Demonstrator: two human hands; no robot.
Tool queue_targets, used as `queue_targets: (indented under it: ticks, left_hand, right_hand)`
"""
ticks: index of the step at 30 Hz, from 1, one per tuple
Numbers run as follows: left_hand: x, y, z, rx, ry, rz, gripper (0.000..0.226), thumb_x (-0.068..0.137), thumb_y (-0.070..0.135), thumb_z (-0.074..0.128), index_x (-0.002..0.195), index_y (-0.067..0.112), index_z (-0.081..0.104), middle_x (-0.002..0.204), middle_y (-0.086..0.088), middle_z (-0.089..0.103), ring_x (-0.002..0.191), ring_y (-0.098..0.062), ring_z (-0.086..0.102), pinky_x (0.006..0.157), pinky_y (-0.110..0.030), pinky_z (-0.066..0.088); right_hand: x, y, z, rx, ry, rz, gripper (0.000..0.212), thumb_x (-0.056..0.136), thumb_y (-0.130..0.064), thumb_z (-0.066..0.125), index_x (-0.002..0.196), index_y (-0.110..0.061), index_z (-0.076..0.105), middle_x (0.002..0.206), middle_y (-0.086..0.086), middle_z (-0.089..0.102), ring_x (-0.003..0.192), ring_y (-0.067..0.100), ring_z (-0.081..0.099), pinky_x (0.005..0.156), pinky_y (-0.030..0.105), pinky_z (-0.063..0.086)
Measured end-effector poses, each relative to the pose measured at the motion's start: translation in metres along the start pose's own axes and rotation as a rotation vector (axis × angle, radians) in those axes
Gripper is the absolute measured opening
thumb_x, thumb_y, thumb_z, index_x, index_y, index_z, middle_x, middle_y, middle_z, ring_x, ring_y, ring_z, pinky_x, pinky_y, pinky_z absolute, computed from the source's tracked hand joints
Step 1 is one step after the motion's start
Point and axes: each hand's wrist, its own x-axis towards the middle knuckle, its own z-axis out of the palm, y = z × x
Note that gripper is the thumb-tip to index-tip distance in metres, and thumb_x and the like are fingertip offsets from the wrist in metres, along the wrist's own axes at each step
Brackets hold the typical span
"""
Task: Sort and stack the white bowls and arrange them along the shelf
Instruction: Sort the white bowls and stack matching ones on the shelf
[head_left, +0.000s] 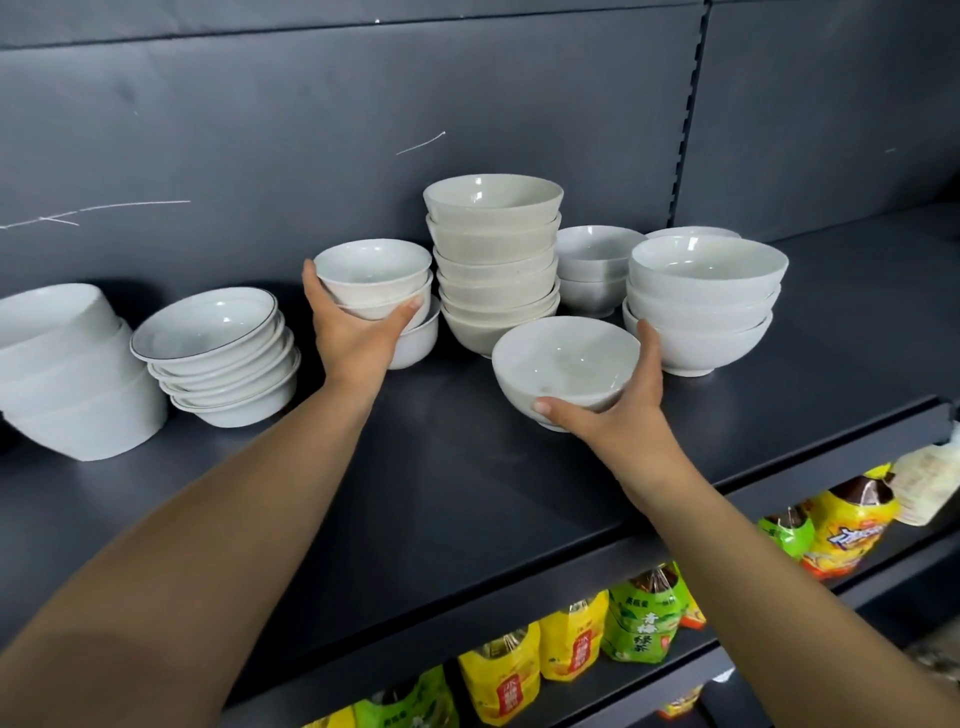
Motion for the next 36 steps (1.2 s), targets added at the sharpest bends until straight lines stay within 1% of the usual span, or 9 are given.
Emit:
queue_targets:
  ticks: [3,8,15,18,20,22,26,30,36]
  left_hand:
    - [0.0,-0.003,0.002,-0.001,0.01,-0.014,0.111,0.064,0.033,0.083,0.147,0.025,0.009,0.149,0.004,0.029,0.134,-0.01,0.032,0.104,-0.018,0.024]
    - [-0.005,-0.009,0.009,0.007,0.001,-0.027,0.109,0.068,0.034,0.08,0.147,0.024,0.006,0.152,0.002,0.023,0.138,-0.012,0.026,0.11,-0.024,0.023]
    - [-0.009,-0.008,-0.002,0.07,-0.012,0.012,0.109,0.069,0.033,0.08,0.147,0.021,0.005,0.151,-0.001,0.026,0.137,-0.013,0.028,0.104,-0.019,0.022]
    - [-0.01,-0.007,-0.015,0.129,-0.072,0.096,0.111,0.066,0.03,0.082,0.147,0.021,0.006,0.151,0.0,0.025,0.136,-0.012,0.028,0.107,-0.021,0.024]
    - [-0.011,-0.006,-0.023,0.17,-0.114,0.125,0.111,0.067,0.03,0.081,0.147,0.02,0.005,0.152,-0.001,0.022,0.137,-0.013,0.025,0.105,-0.02,0.022]
    - [-0.014,-0.004,-0.027,0.218,-0.122,0.129,0.107,0.069,0.033,0.08,0.147,0.02,0.007,0.151,-0.003,0.02,0.137,-0.015,0.024,0.102,-0.02,0.02]
    - [-0.022,-0.009,-0.023,0.169,-0.107,0.105,0.091,0.074,0.032,0.075,0.141,0.015,0.015,0.143,-0.003,0.027,0.131,-0.014,0.029,0.098,-0.013,0.02]
    - [-0.024,-0.013,-0.021,0.124,-0.103,0.081,0.078,0.077,0.028,0.073,0.132,0.007,0.021,0.124,0.002,0.029,0.116,-0.008,0.033,0.086,-0.004,0.021]
    - [-0.018,-0.006,-0.022,0.068,-0.117,0.033,0.085,0.075,0.031,0.075,0.137,0.014,0.02,0.139,-0.002,0.029,0.124,-0.011,0.033,0.099,-0.017,0.025]
  right_hand:
    - [-0.001,0.002,0.001,-0.027,0.02,-0.033,0.116,0.06,-0.014,0.084,0.146,-0.025,0.007,0.15,-0.001,0.012,0.138,0.012,0.018,0.113,0.029,0.022]
    - [0.0,0.002,-0.002,-0.016,-0.004,-0.027,0.119,0.06,-0.016,0.084,0.146,-0.025,0.002,0.149,-0.003,0.016,0.136,0.01,0.022,0.11,0.025,0.023]
    - [0.001,0.003,-0.003,-0.014,0.001,0.011,0.126,0.06,-0.021,0.085,0.147,-0.023,-0.006,0.153,-0.002,0.016,0.139,0.013,0.02,0.115,0.035,0.022]
    - [0.002,0.003,-0.002,0.013,0.021,0.002,0.119,0.057,-0.018,0.086,0.145,-0.023,0.006,0.145,-0.001,0.03,0.132,0.013,0.032,0.11,0.032,0.03]
    - [0.002,0.001,-0.003,0.022,0.036,-0.016,0.097,0.056,-0.015,0.086,0.128,-0.028,0.022,0.132,-0.003,0.041,0.121,0.012,0.041,0.099,0.024,0.036]
    - [0.002,0.0,-0.004,0.037,0.036,-0.03,0.085,0.056,-0.013,0.086,0.118,-0.026,0.03,0.124,-0.004,0.046,0.114,0.011,0.046,0.091,0.021,0.038]
    - [0.002,0.001,-0.003,0.051,0.043,-0.044,0.086,0.055,-0.012,0.086,0.124,-0.016,0.036,0.122,-0.001,0.051,0.111,0.012,0.049,0.088,0.019,0.041]
    - [0.001,0.002,-0.003,0.048,0.048,-0.046,0.094,0.054,-0.012,0.087,0.131,-0.015,0.033,0.125,-0.002,0.05,0.115,0.013,0.048,0.096,0.026,0.042]
    - [0.0,0.002,-0.003,0.041,0.039,-0.031,0.097,0.054,-0.014,0.086,0.134,-0.017,0.031,0.127,-0.002,0.05,0.116,0.013,0.048,0.099,0.028,0.042]
